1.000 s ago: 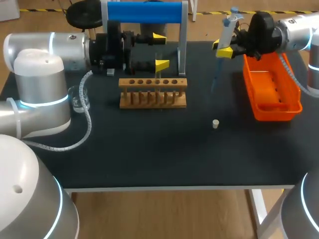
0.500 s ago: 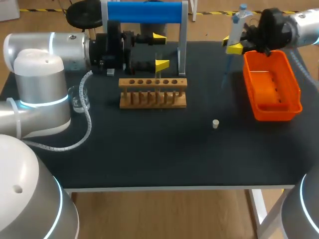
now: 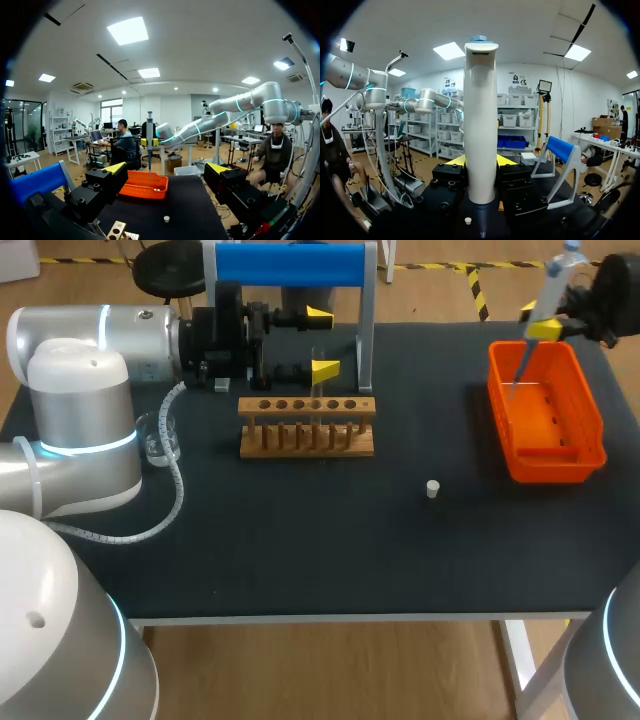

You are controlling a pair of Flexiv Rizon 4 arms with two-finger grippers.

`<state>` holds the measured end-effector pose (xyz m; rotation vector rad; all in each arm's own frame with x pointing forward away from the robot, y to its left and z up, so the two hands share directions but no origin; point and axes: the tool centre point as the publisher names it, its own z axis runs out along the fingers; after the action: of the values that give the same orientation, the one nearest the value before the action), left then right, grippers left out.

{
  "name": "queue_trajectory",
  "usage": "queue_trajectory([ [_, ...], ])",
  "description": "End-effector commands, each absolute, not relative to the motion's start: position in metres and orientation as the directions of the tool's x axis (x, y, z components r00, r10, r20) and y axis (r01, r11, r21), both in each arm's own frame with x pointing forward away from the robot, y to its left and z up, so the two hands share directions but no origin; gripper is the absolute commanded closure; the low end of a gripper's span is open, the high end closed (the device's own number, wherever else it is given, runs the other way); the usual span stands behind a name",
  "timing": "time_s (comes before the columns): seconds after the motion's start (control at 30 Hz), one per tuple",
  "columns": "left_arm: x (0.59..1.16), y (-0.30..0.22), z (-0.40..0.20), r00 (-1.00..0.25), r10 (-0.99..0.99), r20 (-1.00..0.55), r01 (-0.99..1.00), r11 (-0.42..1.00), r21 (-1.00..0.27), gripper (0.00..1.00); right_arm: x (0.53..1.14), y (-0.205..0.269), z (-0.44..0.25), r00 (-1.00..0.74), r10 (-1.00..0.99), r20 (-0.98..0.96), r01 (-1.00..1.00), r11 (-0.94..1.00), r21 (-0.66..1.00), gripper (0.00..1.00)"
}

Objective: Invert the test tube, pick up the pipette, mount the tip to pipette, aspirate from beaker and dispense into the tube, eject the tip, return the pipette, and cap with the stopper.

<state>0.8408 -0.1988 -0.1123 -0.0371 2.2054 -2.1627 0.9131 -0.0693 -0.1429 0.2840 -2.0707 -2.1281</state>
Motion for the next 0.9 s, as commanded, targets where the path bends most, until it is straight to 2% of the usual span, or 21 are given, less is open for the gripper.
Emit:
queue_trajectory([
  [0.03, 0.840, -0.199, -0.112, -0.998, -0.057, -0.021, 0.020, 0.020, -1.000, 0.00, 0.917, -0.097, -0.145, -0.970, -0.242, -0.026, -0.021, -0.025, 0.999, 1.00],
  [0.33, 0.840, -0.199, -0.112, -0.998, -0.057, -0.021, 0.020, 0.020, -1.000, 0.00, 0.924, -0.125, -0.151, -0.977, -0.213, -0.026, -0.021, -0.026, 0.999, 1.00],
  [0.9, 0.840, -0.199, -0.112, -0.998, -0.057, -0.021, 0.020, 0.020, -1.000, 0.00, 0.933, -0.148, -0.159, -0.980, -0.196, -0.018, -0.013, -0.024, 1.000, 1.00],
])
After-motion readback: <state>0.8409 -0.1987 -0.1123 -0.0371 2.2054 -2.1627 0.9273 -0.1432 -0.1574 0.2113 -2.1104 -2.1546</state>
